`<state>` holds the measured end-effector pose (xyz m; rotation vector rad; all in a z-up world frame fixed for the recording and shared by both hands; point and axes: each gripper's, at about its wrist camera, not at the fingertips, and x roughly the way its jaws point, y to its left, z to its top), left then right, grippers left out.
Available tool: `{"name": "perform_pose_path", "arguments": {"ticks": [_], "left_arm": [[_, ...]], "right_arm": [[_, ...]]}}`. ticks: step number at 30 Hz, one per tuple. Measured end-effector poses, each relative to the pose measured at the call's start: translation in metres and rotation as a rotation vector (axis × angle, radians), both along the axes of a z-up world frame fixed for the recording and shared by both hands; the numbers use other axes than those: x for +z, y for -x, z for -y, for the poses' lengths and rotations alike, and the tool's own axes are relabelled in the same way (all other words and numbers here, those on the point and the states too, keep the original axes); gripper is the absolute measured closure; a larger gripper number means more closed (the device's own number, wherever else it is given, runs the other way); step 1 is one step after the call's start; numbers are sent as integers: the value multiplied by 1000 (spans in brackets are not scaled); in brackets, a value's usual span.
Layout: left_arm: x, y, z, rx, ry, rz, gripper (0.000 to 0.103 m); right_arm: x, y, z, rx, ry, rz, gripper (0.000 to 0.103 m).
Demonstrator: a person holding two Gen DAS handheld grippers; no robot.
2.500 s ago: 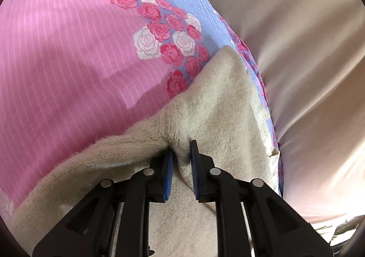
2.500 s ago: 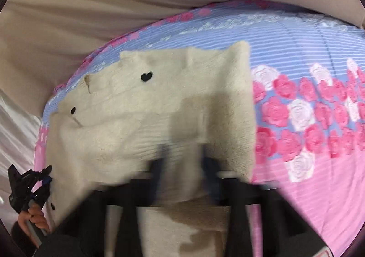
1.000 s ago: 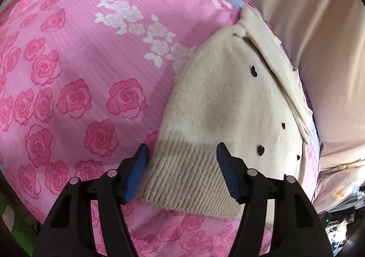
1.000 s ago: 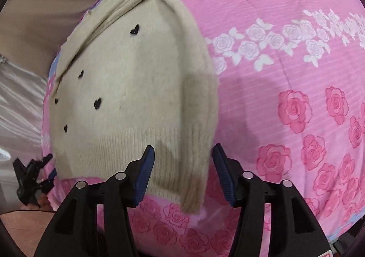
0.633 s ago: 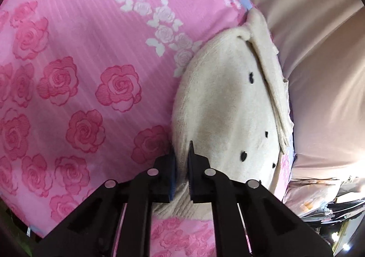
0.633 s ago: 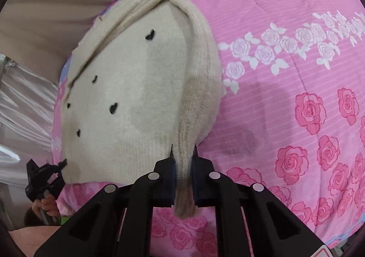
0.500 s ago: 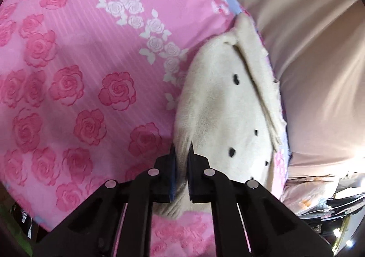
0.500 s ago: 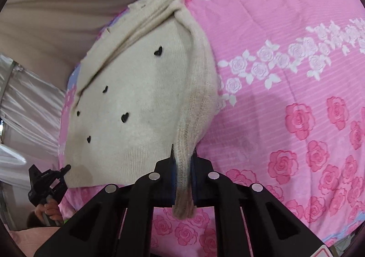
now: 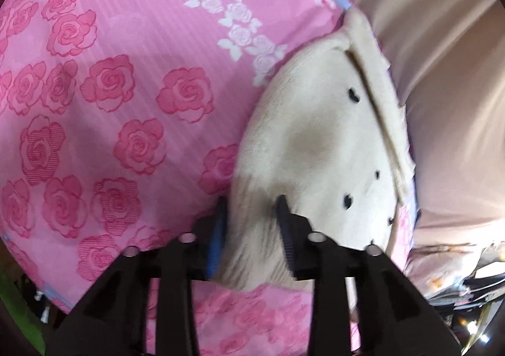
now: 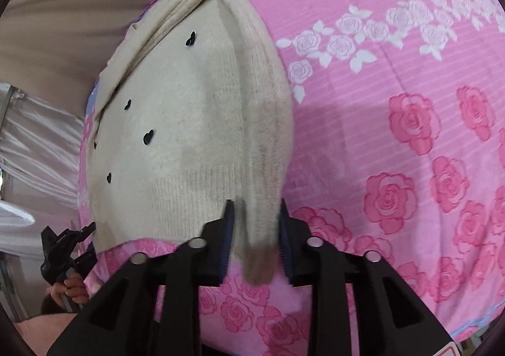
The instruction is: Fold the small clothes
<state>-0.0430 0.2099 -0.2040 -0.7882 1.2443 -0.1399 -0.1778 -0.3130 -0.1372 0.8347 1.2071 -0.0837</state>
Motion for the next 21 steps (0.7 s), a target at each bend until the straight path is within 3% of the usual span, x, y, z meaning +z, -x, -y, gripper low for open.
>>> {"name": "perform_pose_path", "arguments": {"ticks": [1,2,3,7,11,16,21], "left_arm": [[1,-1,3,2,-2,5,63],[2,-2,5,-7,4,12,67],[0,-5,11,-39,36,16,95],[19,1,16,-97,50,48,97],[46,20,-1,-98,80,52,98],[67,45,-11,-129,80,21,98],[66,91,-11,-164,43,-116,98]], "right_arm": [[1,-2,-2,11,12,3,70],[1,-3,-3,26,3,14,88],[2,-4,-4,31,0,21,94],[35,5,0,33,21,127,96],[60,27,11,55,43,148,96],[73,60,16,111,53,105,96],[63,105,5,204,-12,-21,96]]}}
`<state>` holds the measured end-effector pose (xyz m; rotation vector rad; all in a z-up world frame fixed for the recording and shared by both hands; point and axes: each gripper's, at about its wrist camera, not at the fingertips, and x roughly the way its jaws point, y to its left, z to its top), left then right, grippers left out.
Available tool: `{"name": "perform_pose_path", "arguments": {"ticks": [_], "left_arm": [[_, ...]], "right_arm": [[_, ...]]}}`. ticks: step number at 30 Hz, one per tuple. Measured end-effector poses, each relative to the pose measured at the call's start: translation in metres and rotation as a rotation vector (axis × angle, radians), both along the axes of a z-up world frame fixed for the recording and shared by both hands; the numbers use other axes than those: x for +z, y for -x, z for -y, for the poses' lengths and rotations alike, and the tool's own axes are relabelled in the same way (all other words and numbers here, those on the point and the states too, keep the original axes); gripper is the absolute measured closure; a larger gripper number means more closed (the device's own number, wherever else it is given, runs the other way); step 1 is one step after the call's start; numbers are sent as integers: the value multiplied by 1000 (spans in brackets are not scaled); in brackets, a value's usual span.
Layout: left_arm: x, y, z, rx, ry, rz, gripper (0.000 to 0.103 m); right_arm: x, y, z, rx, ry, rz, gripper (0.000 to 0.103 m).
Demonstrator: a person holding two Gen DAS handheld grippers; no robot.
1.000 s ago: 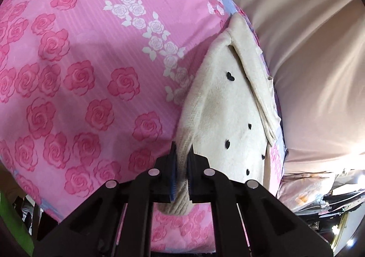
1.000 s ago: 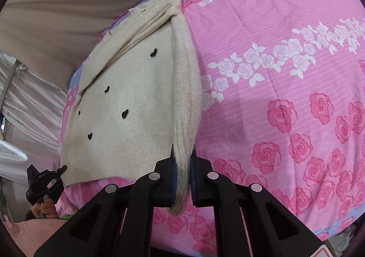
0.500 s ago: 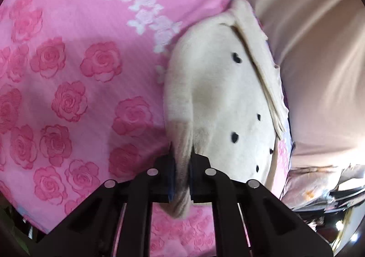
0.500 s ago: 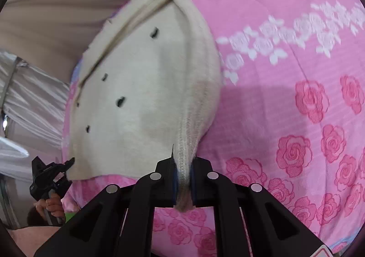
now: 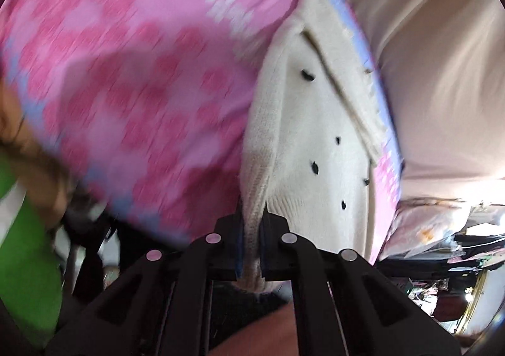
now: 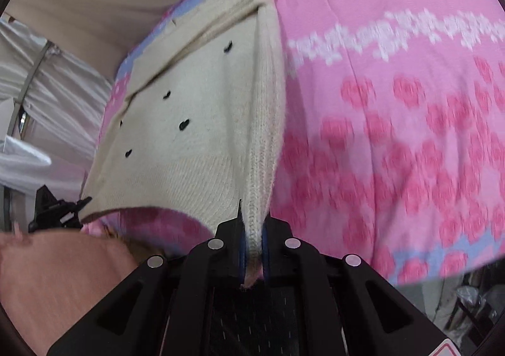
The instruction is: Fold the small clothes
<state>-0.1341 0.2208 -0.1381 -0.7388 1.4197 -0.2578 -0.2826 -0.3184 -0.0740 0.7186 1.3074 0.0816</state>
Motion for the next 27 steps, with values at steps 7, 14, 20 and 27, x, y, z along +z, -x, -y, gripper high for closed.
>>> {"name": "perform_pose_path", "arguments": {"ticks": [7,14,20,27], "left_arm": [[74,-17,10,42,22,147,97],[125,-146,60,1,61,468,97],[90,-274,121,5,0,474,97],[9,-340,161,35,-180,365,91]], "right_arm": [[55,-20,30,-88,-115,178,96],[79,-163,97,-288,-149,500,96],[28,-281,123,-343,-52,402,94],[-30,-329,133,-394,-5,267,86]]}}
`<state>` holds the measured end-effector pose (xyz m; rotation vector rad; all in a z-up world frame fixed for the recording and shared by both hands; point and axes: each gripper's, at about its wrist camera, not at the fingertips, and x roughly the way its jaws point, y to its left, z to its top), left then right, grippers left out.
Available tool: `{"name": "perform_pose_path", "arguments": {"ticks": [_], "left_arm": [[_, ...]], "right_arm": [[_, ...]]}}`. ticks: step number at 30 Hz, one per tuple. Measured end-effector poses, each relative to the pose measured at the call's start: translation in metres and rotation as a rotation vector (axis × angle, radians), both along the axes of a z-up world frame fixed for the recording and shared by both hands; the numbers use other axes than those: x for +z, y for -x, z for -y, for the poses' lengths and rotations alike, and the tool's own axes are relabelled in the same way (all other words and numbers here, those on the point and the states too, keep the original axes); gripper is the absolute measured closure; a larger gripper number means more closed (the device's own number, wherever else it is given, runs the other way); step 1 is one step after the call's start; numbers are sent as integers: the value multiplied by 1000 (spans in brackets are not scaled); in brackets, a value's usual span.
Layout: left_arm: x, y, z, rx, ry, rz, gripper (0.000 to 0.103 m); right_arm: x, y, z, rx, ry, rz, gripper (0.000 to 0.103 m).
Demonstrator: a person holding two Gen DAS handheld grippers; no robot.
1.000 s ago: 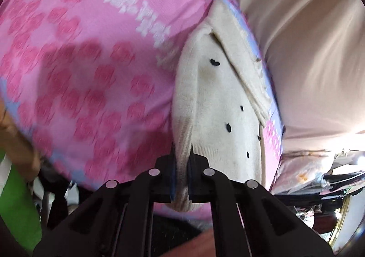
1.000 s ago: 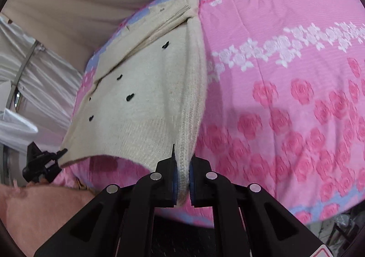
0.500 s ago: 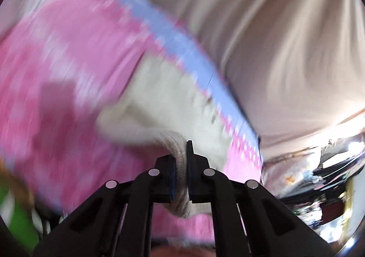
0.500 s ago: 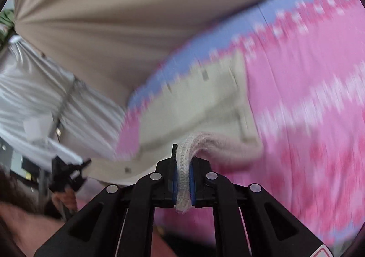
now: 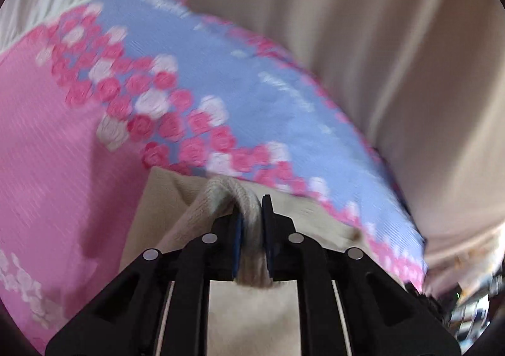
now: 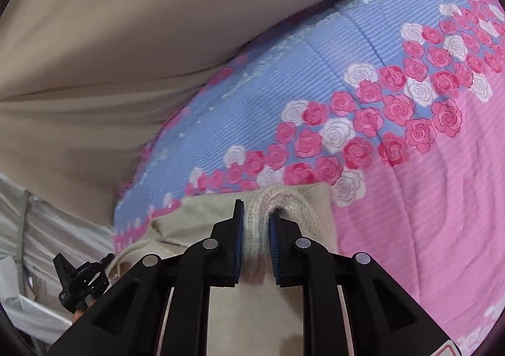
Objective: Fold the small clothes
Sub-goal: 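Open both grippers and release the folded sweater edges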
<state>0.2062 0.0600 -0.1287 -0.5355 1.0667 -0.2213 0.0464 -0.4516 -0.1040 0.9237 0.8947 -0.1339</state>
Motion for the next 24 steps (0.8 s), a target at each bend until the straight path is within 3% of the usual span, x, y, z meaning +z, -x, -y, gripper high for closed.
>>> {"name": "perform_pose_path", "arguments": {"ticks": [2,4,6,7,8,11,15,18,19,20,21,22,23,24], "left_arm": [[0,2,-10,33,24,26,86],[13,10,-21,64,-10,89,68],[24,17,-31,96,-40,149,51],[27,19,-36,101,-60,160,49],[28,17,-36,93,-64,157,49],[25,10,-26,17,-89,132,47],[13,5,-7,-84,-156,107,39],[-12,-8,13,-205,-189,45,41],[-16,-8,17,-235,-198,39,48],[-20,-9,20,-260,-201,33,73],[-24,-9,20,-270,-198,24,94],[-26,-9,15,-252,-166,16,94],[-22,-7,7,-224,-118,27,95],[-12,-4,-4,-185,-80,56,95]], "right_arm": [[7,7,-1,-3,12,28,84],[15,15,-2,3,29,49,77],[24,21,1,-32,51,60,56],[32,24,5,-79,74,68,39],[35,24,9,-105,69,87,34],[38,19,20,-139,37,73,34],[34,26,5,-87,93,12,34],[13,28,-11,-21,120,-64,34],[5,26,-17,-3,120,-89,34],[-3,23,-22,22,115,-105,35],[-9,20,-27,56,117,-117,52],[-14,15,-33,99,131,-141,71],[-13,13,-37,119,154,-160,95],[-5,15,-38,114,163,-135,96]]}}
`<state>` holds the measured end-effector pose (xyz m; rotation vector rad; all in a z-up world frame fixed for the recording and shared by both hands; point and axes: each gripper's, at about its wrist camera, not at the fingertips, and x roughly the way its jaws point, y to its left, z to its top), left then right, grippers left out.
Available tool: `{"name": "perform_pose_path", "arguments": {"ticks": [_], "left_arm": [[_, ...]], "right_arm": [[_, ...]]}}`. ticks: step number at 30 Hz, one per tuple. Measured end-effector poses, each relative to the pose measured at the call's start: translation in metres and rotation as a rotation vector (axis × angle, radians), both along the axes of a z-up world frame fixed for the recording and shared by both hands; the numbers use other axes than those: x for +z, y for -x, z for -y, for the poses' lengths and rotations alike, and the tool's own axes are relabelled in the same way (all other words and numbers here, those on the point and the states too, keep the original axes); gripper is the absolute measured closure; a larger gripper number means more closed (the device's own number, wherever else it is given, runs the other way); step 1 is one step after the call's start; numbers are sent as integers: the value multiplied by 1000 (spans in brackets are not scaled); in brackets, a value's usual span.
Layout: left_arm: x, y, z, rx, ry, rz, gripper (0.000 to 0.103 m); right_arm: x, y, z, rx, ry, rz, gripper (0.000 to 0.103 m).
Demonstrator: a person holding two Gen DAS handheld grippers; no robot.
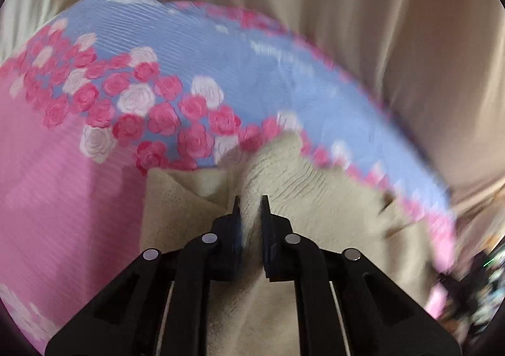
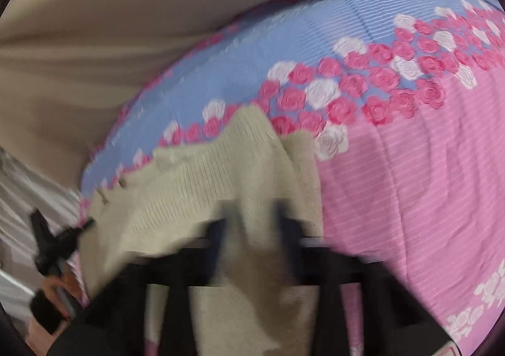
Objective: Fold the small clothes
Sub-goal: 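Open both grippers and release the folded sweater edges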
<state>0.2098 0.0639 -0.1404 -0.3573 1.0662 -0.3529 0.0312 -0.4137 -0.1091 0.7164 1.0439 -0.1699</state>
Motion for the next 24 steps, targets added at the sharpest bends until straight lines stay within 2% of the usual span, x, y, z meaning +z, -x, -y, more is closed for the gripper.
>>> {"name": "perform_pose_path", "arguments": {"ticks": [3,5,6,8,9,10,11,12,13,15,17,23,24], "left_arm": [[32,8,-25,63,83,73,95],[44,7,-36,89,96,93,95],[44,5,-37,96,82,89,95],[24,-8,-31,114,3,34,90],[3,-15,-27,113,-33,-38,89],[-8,-17,-25,115,-52,-88,89],[-15,-15,-24,121,-62,-120,89],[-14,-10,-26,126,-46,-113,89],[-7,2,-31,127,-14,-70,88],[5,26,-42,135,-22,-22,65],[8,46,-55,160,-30,-8,53],[-28,95,-77,207,18,-141,46],[-34,97,-77,213,22,-158,46]], "right_arm": [[49,13,5,-33,4,154,97],[57,12,10,-48,0,179,96],[51,7,11,-43,-12,168,91],[14,-7,14,-29,16,45,88],[-5,-10,13,-27,46,-50,81],[-17,-10,10,-33,60,-115,81],[-21,-5,9,-52,53,-135,81],[-15,7,8,-78,27,-92,81],[-8,16,6,-86,18,-60,78],[1,34,2,-94,29,-33,52],[3,50,-4,-72,20,-29,50],[-24,78,-35,-19,-63,-100,40],[-26,78,-38,-22,-61,-104,35]]}}
